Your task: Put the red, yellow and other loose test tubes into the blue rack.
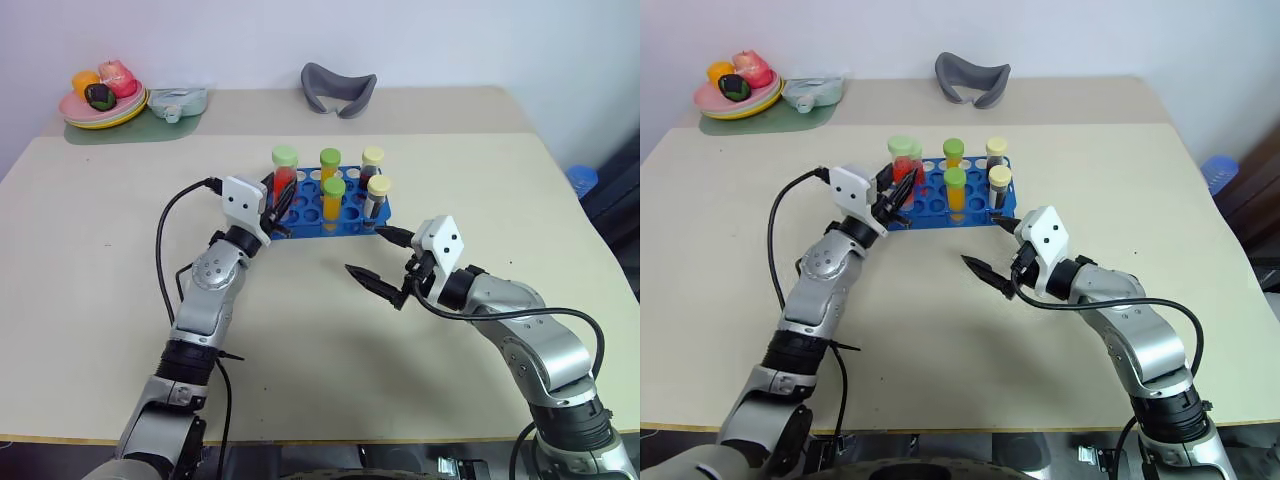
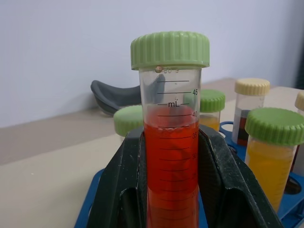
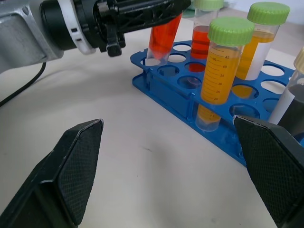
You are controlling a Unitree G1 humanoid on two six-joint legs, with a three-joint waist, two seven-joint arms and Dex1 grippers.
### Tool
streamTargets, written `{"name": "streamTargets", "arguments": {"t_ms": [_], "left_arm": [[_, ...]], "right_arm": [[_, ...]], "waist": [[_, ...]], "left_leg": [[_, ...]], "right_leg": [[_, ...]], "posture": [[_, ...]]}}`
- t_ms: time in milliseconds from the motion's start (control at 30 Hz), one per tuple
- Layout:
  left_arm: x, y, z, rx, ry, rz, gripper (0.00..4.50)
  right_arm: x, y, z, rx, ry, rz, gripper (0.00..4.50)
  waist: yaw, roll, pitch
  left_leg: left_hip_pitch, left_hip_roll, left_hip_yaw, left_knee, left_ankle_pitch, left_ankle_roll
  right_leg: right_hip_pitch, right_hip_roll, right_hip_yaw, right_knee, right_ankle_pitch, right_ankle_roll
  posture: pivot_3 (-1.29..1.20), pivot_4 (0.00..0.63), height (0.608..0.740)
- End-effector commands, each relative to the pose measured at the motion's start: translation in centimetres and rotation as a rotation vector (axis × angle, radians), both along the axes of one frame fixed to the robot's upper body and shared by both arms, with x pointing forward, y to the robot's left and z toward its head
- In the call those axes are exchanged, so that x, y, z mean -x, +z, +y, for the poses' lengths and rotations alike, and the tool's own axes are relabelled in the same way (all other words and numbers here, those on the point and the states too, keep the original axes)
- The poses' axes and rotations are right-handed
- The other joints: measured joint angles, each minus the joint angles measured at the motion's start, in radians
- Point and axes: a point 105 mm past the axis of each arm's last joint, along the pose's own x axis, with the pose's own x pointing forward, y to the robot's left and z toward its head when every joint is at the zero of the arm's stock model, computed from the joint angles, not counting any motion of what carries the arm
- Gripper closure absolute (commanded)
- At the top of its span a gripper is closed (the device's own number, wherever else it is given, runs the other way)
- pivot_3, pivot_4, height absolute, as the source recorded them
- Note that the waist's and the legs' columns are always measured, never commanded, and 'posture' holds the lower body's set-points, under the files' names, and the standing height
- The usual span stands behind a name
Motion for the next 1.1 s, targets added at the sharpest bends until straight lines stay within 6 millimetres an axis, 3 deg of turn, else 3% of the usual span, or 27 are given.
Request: {"name": "streamTargets", "arguments": {"t_ms": [33,467,1100], "left_arm": [[-0.2,1.2,0.0,0.019,-0.001,-0.062,3.51],[-0.2,-0.3,-1.4,0.022,-0.045,-0.05,3.51],[-0.4,-1.4,-1.6,0.012,-0.015,-0.063,3.51]], "right_arm": [[0.1,1.4,0.1,-0.021,0.001,-0.058,0.0],[0.0,1.7,0.4,-0.024,0.006,-0.068,0.0],[0.4,1.6,0.8,-0.026,0.018,-0.061,0.0]], "waist": [[0.0,0.0,0.0],[0.0,0.0,0.0],[0.002,0.0,0.0]], "left_leg": [[0.0,0.0,0.0,0.0,0.0,0.0],[0.0,0.0,0.0,0.0,0.0,0.0],[0.0,0.0,0.0,0.0,0.0,0.0]], "right_leg": [[0.0,0.0,0.0,0.0,0.0,0.0],[0.0,0.0,0.0,0.0,0.0,0.0],[0.0,0.0,0.0,0.0,0.0,0.0]], "posture": [[0.0,0.15,0.74],[0.0,0.15,0.74],[0.0,0.15,0.74]]}}
